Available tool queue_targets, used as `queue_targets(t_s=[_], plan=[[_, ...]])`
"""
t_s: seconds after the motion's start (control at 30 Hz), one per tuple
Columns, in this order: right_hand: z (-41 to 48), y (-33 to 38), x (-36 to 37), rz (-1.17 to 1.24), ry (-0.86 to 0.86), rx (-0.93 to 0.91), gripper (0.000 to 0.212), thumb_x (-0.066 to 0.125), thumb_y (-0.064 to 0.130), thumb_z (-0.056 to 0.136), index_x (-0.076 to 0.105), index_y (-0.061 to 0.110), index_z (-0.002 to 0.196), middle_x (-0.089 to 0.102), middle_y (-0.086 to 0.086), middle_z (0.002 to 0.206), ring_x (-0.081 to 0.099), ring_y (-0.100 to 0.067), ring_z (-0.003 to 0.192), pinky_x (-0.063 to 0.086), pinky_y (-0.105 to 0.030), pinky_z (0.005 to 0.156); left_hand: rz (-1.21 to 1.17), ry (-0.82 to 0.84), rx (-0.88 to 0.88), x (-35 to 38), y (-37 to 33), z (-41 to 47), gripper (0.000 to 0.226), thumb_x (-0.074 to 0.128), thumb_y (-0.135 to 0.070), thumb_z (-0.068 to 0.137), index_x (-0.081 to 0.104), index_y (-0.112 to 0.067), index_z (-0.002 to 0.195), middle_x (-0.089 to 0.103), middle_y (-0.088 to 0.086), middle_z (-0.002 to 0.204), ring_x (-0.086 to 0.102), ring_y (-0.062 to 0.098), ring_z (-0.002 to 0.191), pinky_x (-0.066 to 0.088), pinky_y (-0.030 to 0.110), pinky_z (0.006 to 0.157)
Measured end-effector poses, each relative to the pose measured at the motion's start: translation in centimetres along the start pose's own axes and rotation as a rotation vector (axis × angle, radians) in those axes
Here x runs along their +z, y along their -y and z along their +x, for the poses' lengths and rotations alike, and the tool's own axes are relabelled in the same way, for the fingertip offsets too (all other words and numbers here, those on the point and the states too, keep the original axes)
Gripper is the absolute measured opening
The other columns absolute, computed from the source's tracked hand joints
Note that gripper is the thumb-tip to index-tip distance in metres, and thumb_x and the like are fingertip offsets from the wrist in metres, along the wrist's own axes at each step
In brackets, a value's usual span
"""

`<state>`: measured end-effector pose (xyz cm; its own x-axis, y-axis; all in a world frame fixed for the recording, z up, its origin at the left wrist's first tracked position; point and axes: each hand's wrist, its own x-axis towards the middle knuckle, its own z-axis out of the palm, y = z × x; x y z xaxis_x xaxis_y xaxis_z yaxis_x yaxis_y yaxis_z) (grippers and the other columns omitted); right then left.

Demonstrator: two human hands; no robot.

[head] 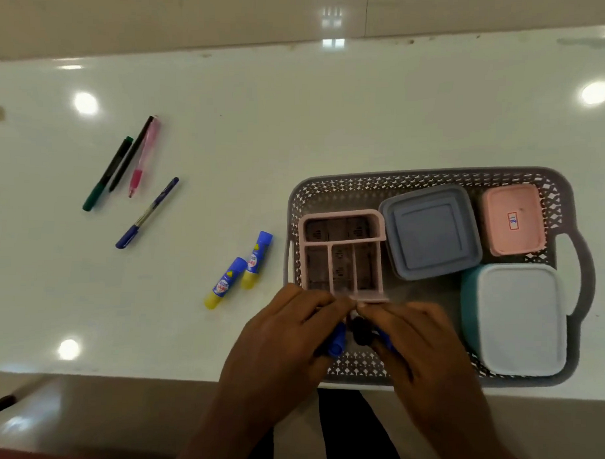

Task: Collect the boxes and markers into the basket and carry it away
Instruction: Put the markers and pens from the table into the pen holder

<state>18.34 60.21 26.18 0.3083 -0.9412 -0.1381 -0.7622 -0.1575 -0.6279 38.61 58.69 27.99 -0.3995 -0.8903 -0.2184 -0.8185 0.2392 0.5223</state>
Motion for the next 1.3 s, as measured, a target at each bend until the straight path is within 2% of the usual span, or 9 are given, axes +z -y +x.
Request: queue_targets(t_s=[0.17,0.23,0.33,0.4,0.5,0.63,0.97,1.2,1.3], plan=[[-0.6,0.3,0.0,0.025,-0.119,0.097,0.048,0.063,0.033,0.083,0.054,0.016,0.128,0.054,0.007,0.115,0.046,-0.010,0.102,0.039,-0.017,0.089,-0.052,0.015,0.063,-0.4,0.8,-0.7,0.053,0.073,-0.041,0.083,0.061,-0.025,0.132,0.063,-0.007,0.126,0.056,0.013,0.109,0.049,0.028,0.088],[-2.2,1.5,0.9,0.155,-0.322,0.301,0.059,0.083,0.018,0.078,0.054,0.014,0.130,0.056,-0.001,0.122,0.054,-0.013,0.102,0.048,-0.025,0.085,-0.149,-0.042,0.035,-1.0,1.4,-1.8,0.062,0.070,-0.055,0.085,0.052,-0.030,0.138,0.056,-0.013,0.134,0.054,0.007,0.117,0.046,0.026,0.096],[-4.0,5.1,3.0,0.545,-0.640,0.786,0.050,0.076,-0.005,0.077,0.060,0.035,0.103,0.064,-0.003,0.099,0.060,-0.003,0.077,0.049,-0.010,0.069,-0.338,-0.254,-0.094,-1.3,3.5,-4.4,0.056,0.069,-0.060,0.086,0.056,-0.031,0.133,0.056,-0.019,0.132,0.054,0.003,0.121,0.044,0.021,0.100],[-5.1,7.5,5.1,0.583,-0.367,0.995,0.038,0.076,-0.001,0.080,0.061,0.034,0.085,0.068,-0.007,0.089,0.059,-0.008,0.066,0.044,-0.006,0.059,-0.336,-0.310,-0.271,-0.5,5.6,-5.6,0.050,0.068,-0.058,0.087,0.061,-0.030,0.127,0.058,-0.017,0.128,0.055,0.005,0.117,0.045,0.021,0.096],[-5.1,11.6,7.5,0.463,0.013,0.689,0.044,0.084,0.012,0.075,0.065,0.046,0.098,0.066,0.013,0.100,0.064,-0.003,0.077,0.047,-0.007,0.065,-0.215,-0.097,-0.440,1.6,8.9,-6.4,0.052,0.069,-0.056,0.085,0.058,-0.035,0.131,0.049,-0.016,0.131,0.050,0.008,0.116,0.048,0.026,0.091],[-1.1,13.5,10.3,0.243,0.021,0.301,0.051,0.063,0.023,0.089,0.048,0.046,0.133,0.038,0.022,0.145,0.047,-0.002,0.129,0.042,-0.013,0.098,-0.201,-0.042,-0.407,3.6,11.1,-5.7,0.037,0.070,-0.040,0.087,0.060,-0.034,0.122,0.054,-0.013,0.118,0.054,0.010,0.103,0.052,0.029,0.074],[6.2,13.7,14.2,-0.263,0.198,0.412,0.071,0.054,0.014,0.095,0.017,0.016,0.156,-0.003,-0.019,0.165,-0.001,-0.036,0.153,0.025,-0.050,0.121,-0.154,-0.344,-0.343,-0.8,14.0,-8.7,0.023,0.072,-0.024,0.079,0.072,-0.017,0.100,0.071,-0.006,0.094,0.065,0.017,0.079,0.054,0.041,0.065],[8.0,12.5,15.8,-0.411,0.117,0.369,0.050,0.075,0.017,0.085,0.060,0.010,0.131,0.041,-0.015,0.151,0.039,-0.031,0.139,0.021,-0.031,0.113,-0.287,-0.594,-0.254,-3.8,14.4,-8.6,0.019,0.077,-0.015,0.082,0.070,-0.015,0.100,0.064,-0.019,0.102,0.062,0.004,0.090,0.048,0.017,0.080],[7.8,12.3,15.6,-0.267,0.112,0.269,0.040,0.072,0.009,0.087,0.064,0.008,0.125,0.047,-0.016,0.146,0.046,-0.029,0.133,0.043,-0.030,0.109,-0.306,-0.626,-0.181,-4.8,14.2,-7.1,0.022,0.076,-0.014,0.085,0.067,-0.019,0.104,0.063,-0.020,0.105,0.062,0.004,0.092,0.047,0.017,0.084]])
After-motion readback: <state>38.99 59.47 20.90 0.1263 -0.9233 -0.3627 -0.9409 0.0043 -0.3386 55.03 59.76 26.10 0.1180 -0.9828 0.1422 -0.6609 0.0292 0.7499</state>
